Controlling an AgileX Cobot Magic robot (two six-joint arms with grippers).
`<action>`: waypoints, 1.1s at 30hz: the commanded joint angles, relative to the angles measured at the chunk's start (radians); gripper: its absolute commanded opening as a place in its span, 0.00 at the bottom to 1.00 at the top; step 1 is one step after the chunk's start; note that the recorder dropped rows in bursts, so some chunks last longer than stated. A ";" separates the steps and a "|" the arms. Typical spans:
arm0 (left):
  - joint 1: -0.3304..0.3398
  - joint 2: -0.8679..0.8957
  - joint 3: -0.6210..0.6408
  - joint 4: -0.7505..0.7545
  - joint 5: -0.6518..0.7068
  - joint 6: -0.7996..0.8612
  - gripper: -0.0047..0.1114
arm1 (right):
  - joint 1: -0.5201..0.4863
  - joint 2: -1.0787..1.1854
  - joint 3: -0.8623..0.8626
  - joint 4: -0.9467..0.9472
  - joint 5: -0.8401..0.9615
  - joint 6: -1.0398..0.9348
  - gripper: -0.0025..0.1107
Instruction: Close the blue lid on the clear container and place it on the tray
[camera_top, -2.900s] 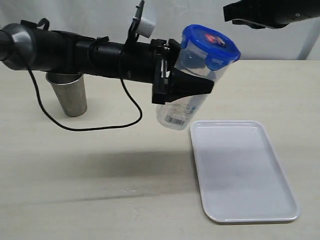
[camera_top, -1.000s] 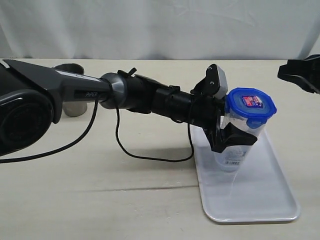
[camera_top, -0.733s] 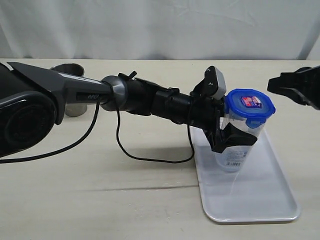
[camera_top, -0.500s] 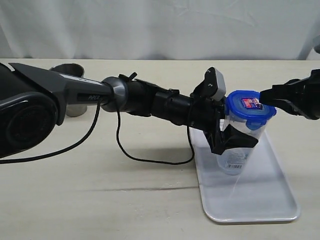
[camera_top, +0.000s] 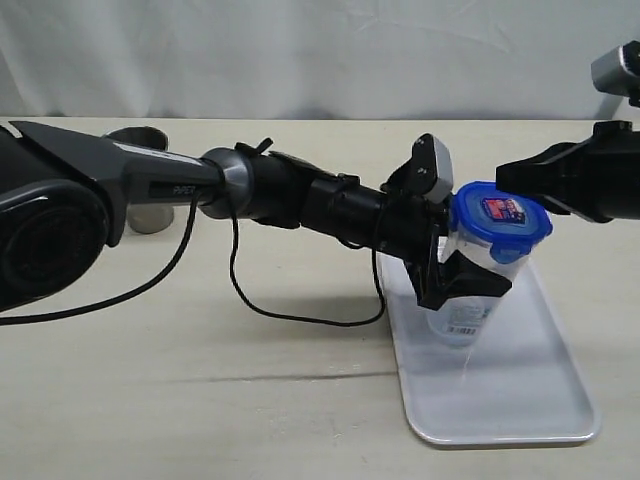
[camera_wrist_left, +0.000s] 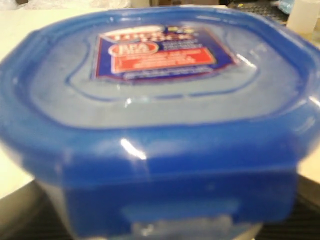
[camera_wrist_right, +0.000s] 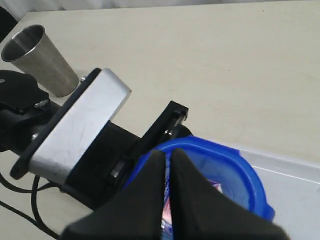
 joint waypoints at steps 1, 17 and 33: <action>0.029 -0.104 -0.006 0.053 0.007 0.029 0.04 | 0.003 -0.041 -0.005 0.005 -0.045 -0.022 0.06; -0.079 -0.240 -0.006 1.059 -0.481 -0.449 0.04 | 0.003 -0.227 -0.090 0.046 -0.275 -0.018 0.06; -0.201 -0.240 -0.006 2.431 -0.489 -1.119 0.04 | 0.003 -0.286 -0.095 0.023 -0.287 -0.018 0.06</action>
